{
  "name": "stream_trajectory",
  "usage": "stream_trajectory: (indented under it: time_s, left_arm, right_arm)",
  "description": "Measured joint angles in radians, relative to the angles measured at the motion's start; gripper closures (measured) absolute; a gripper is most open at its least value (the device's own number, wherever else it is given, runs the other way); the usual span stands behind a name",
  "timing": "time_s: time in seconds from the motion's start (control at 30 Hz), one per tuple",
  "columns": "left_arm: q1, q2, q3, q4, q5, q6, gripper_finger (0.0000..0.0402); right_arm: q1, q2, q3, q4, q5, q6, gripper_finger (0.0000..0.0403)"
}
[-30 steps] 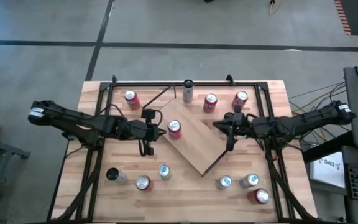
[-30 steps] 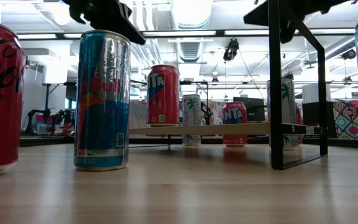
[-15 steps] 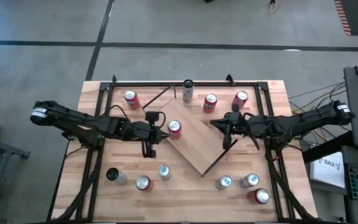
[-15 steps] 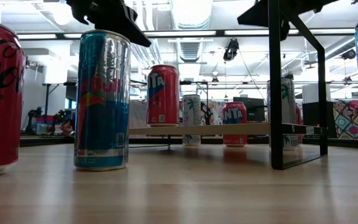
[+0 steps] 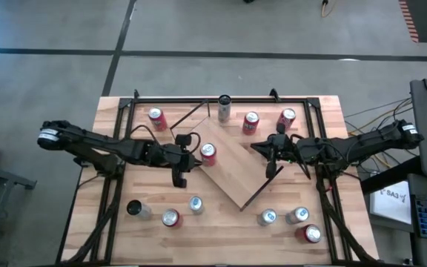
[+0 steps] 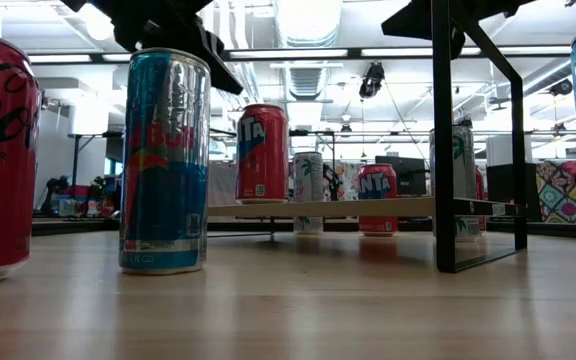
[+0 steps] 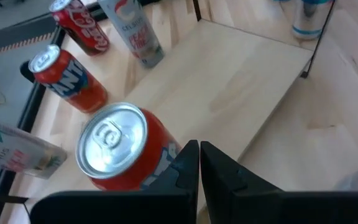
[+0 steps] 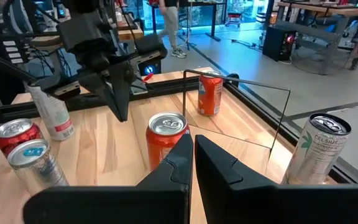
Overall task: Place canned beverage on shelf
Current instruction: Put the bottom orange soda can on the shelf
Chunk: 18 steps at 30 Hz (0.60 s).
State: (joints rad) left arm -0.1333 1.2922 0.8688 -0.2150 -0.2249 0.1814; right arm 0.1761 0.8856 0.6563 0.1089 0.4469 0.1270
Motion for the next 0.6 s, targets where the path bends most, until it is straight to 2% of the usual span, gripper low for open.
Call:
stream_trajectory:
  time_s: [0.37,0.6]
  left_arm:
    - [0.033,0.0,-0.036,-0.003,0.0,-0.011,0.0401]
    - [0.042,0.002,-0.083,0.088,0.0,-0.005,0.0402]
  right_arm:
    - [0.0,0.007,0.0,-0.001,0.0,0.01,0.0394]
    - [0.0,0.006,0.0,0.001,0.0,0.01,0.0394]
